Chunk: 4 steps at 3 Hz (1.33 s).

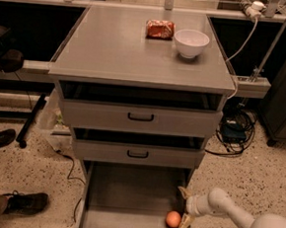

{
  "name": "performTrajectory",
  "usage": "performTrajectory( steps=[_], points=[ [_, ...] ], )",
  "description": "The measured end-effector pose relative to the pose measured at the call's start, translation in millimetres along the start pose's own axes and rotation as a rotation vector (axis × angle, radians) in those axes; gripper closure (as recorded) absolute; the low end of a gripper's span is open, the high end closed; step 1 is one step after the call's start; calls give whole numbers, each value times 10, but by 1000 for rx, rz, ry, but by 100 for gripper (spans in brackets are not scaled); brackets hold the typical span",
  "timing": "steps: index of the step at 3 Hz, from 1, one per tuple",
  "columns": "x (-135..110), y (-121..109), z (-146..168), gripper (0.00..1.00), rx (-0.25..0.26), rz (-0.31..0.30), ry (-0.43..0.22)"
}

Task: Pick orange from bottom drawer and place on counter

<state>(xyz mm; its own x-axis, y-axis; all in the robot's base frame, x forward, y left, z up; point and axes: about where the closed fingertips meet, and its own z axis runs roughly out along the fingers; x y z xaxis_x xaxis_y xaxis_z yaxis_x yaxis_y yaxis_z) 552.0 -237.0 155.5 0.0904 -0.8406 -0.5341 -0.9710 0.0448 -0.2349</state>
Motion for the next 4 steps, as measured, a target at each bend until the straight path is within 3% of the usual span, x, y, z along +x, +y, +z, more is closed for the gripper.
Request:
performTrajectory(
  steps=[2, 4],
  points=[
    [-14, -1, -25, 0, -1, -1, -3],
    [-263, 178, 212, 0, -53, -10, 10]
  ],
)
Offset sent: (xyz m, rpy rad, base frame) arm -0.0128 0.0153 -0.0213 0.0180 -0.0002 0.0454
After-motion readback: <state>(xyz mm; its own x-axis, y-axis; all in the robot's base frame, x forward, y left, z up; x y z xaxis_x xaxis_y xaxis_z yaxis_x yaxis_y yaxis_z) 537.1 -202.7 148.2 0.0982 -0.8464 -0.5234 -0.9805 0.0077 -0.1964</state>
